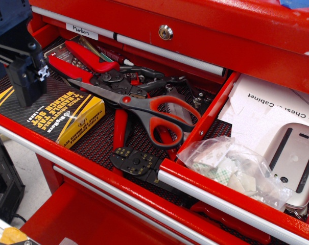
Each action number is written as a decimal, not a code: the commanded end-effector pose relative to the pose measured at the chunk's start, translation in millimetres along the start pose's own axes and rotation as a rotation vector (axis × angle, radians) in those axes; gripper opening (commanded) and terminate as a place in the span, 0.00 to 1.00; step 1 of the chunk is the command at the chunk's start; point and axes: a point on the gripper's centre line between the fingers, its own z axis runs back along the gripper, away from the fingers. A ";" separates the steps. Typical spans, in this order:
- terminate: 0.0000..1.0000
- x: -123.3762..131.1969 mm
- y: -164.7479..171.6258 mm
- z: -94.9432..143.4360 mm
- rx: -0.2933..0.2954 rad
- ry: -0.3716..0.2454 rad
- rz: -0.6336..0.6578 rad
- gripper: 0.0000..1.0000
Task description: Pick up scissors and put into drawer
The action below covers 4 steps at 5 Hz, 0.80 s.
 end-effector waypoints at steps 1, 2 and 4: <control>0.00 0.0 0.0 0.0 0.000 0.000 0.000 1.00; 0.00 10.2 -35.1 17.9 0.074 0.010 -0.261 1.00; 0.00 48.2 -70.5 5.7 0.143 -0.060 -0.759 1.00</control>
